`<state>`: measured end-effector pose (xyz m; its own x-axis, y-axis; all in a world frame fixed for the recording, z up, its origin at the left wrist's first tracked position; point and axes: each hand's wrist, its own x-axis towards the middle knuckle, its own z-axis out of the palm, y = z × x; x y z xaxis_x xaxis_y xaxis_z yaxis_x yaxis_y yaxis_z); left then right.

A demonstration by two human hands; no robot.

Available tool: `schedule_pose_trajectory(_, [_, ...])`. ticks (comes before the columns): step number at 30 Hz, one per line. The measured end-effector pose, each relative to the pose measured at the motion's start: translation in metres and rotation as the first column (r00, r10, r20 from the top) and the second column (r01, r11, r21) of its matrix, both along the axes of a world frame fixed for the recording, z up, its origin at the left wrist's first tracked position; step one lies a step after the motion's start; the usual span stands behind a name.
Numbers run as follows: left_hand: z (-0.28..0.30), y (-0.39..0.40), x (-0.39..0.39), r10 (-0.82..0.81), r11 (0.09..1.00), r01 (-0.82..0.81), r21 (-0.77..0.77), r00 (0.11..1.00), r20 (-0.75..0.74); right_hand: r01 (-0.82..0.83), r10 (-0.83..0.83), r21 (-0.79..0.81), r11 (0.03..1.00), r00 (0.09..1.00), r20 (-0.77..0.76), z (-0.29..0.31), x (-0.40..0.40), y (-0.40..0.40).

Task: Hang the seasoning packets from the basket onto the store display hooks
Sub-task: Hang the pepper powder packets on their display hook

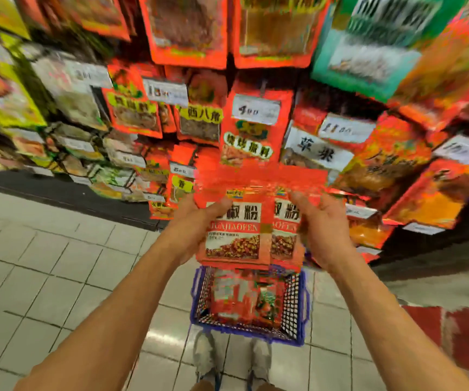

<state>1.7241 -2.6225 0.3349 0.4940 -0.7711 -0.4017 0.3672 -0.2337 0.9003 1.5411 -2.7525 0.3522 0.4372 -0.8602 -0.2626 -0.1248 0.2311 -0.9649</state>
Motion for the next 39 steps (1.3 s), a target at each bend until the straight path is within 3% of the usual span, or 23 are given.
schedule_pose_trajectory(5, [0.130, -0.030, 0.018, 0.043, 0.983, -0.011, -0.185, 0.985, 0.168, 0.204, -0.170, -0.180, 0.962, 0.967, 0.188, 0.133, -0.002, -0.022])
schedule_pose_trajectory(9, [0.214, -0.048, 0.017, 0.028, 0.945, 0.040, -0.325, 0.979, 0.203, 0.264, -0.175, -0.340, 0.902, 0.946, 0.272, 0.215, -0.012, -0.034])
schedule_pose_trajectory(16, [0.313, -0.074, 0.015, 0.057, 0.902, 0.108, -0.418, 0.930, 0.364, 0.310, -0.184, -0.518, 0.798, 0.942, 0.280, 0.317, -0.015, -0.069])
schedule_pose_trajectory(20, [0.356, -0.087, 0.012, 0.078, 0.877, 0.106, -0.468, 0.931, 0.356, 0.338, -0.178, -0.561, 0.755, 0.930, 0.321, 0.367, -0.011, -0.087])
schedule_pose_trajectory(29, [0.400, -0.129, 0.002, 0.186, 0.851, 0.096, -0.516, 0.863, 0.469, 0.285, -0.144, -0.541, 0.791, 0.946, 0.289, 0.428, 0.018, -0.137])
schedule_pose_trajectory(33, [0.404, -0.141, 0.000, 0.271, 0.828, 0.051, -0.558, 0.835, 0.478, 0.290, -0.159, -0.559, 0.777, 0.949, 0.272, 0.442, 0.030, -0.155])
schedule_pose_trajectory(39, [0.404, -0.155, -0.007, 0.270, 0.815, 0.057, -0.577, 0.843, 0.465, 0.335, -0.253, -0.591, 0.734, 0.942, 0.219, 0.444, 0.040, -0.174])
